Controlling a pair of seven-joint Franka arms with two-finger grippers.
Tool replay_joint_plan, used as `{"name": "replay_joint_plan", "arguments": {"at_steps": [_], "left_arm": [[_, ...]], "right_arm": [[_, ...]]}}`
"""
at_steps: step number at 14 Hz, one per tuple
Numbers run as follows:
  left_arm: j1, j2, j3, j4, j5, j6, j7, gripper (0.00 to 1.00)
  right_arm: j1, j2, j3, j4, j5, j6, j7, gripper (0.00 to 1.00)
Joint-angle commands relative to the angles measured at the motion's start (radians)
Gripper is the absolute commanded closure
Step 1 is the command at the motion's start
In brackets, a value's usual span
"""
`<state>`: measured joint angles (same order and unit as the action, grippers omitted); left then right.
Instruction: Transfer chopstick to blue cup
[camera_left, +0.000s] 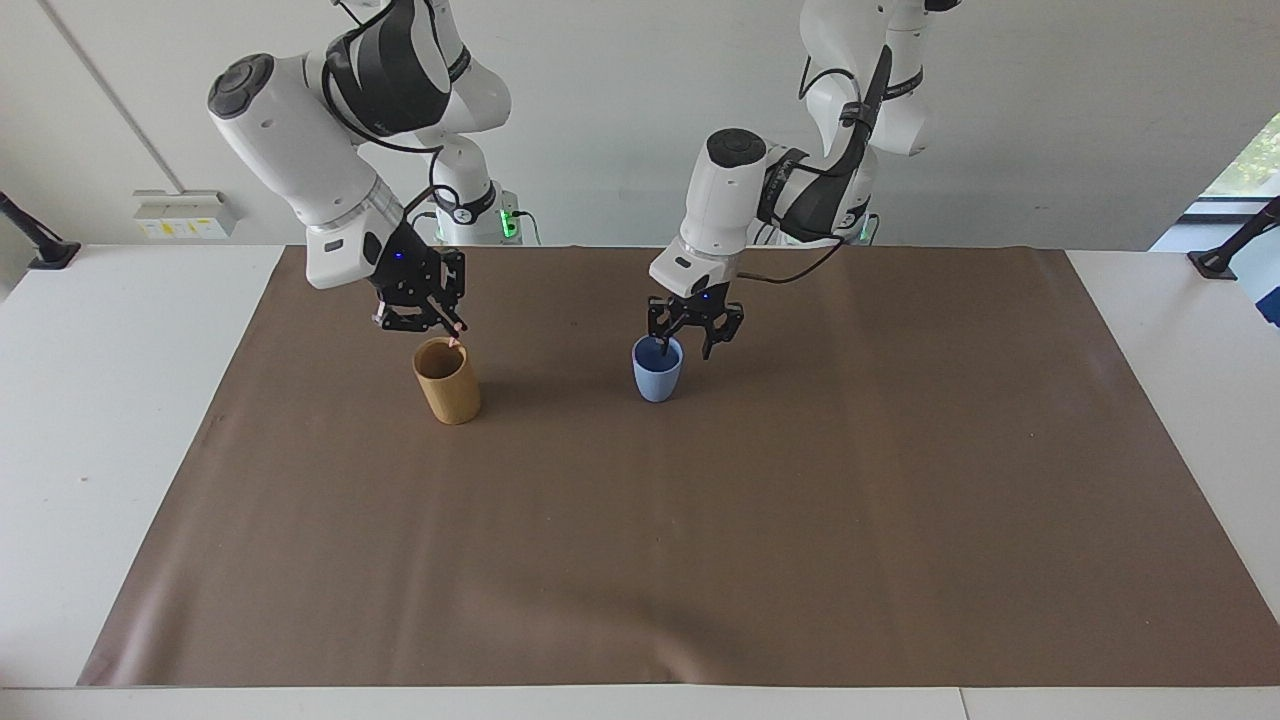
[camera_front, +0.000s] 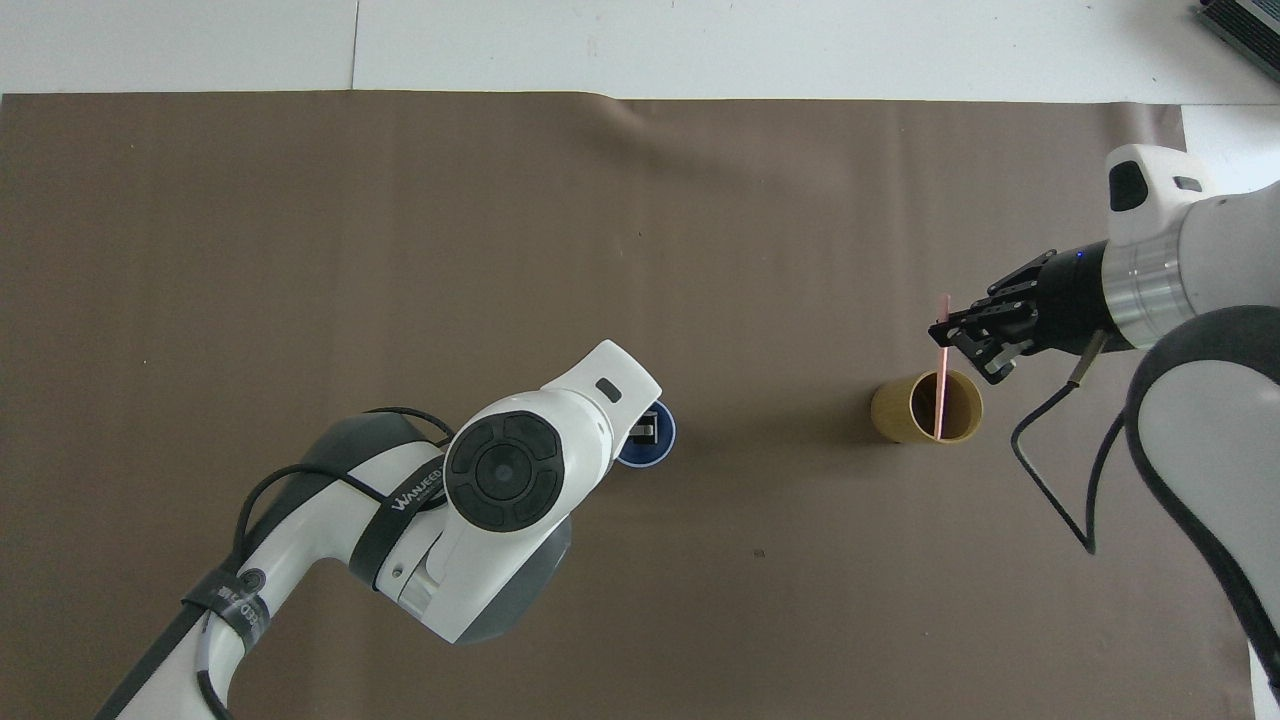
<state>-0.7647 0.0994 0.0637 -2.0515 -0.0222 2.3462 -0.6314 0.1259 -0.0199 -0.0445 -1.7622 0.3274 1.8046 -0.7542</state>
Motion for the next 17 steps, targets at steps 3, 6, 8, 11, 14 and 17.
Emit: {"name": "replay_joint_plan", "arguments": {"at_steps": [3, 6, 8, 11, 14, 17], "left_arm": [[0.128, -0.168, 0.008, -0.007, 0.018, -0.229, 0.195, 0.0], [0.258, -0.237, 0.008, -0.006, 0.018, -0.313, 0.364, 0.0], [0.356, -0.265, 0.01, 0.001, 0.018, -0.372, 0.497, 0.0], [0.467, -0.279, 0.013, 0.03, 0.018, -0.413, 0.645, 0.0], [0.553, -0.238, 0.013, 0.192, 0.016, -0.557, 0.767, 0.0], [0.599, -0.166, 0.013, 0.406, 0.018, -0.7, 0.811, 0.0]], "right_arm": [[0.006, -0.029, 0.037, 0.067, 0.004, -0.042, 0.166, 1.0], [0.07, -0.026, 0.09, 0.058, 0.001, 0.042, 0.394, 1.0], [0.164, -0.002, 0.092, 0.056, 0.004, 0.126, 0.536, 1.0], [0.271, 0.052, 0.092, 0.05, 0.004, 0.287, 0.674, 1.0], [0.31, 0.113, 0.092, 0.041, -0.004, 0.439, 0.714, 1.0], [0.345, 0.144, 0.092, 0.029, -0.01, 0.503, 0.716, 1.0]]}}
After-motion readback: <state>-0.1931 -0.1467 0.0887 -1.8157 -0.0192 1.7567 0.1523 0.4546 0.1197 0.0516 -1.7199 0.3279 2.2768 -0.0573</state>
